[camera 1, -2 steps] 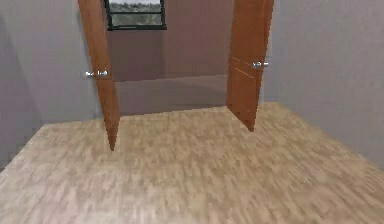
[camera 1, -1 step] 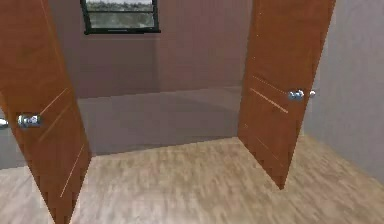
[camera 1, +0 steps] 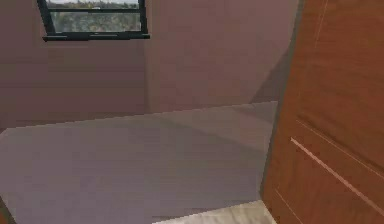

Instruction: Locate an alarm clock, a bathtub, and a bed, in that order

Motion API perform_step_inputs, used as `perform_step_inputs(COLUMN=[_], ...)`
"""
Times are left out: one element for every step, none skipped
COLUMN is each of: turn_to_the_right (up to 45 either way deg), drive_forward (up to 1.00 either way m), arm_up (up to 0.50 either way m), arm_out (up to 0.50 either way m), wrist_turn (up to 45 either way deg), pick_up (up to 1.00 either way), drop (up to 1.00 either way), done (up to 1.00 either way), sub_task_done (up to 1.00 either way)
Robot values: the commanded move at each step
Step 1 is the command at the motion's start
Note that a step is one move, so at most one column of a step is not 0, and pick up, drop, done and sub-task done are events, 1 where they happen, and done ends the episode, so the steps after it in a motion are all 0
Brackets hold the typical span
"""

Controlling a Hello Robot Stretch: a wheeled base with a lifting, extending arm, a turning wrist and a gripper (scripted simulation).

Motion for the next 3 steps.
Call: perform_step_inputs(turn_to_the_right=[0.0,6.0,0.0], drive_forward=[1.00,0.00,0.35], arm_up=[0.00,0.00,0.00], arm_out=[0.00,0.00,0.00], wrist_turn=[0.0,0.0,0.0], pick_up=[0.00,0.00,0.00], drop=[0.00,0.00,0.00], done=[0.00,0.00,0.00], sub_task_done=[0.00,0.00,0.00])
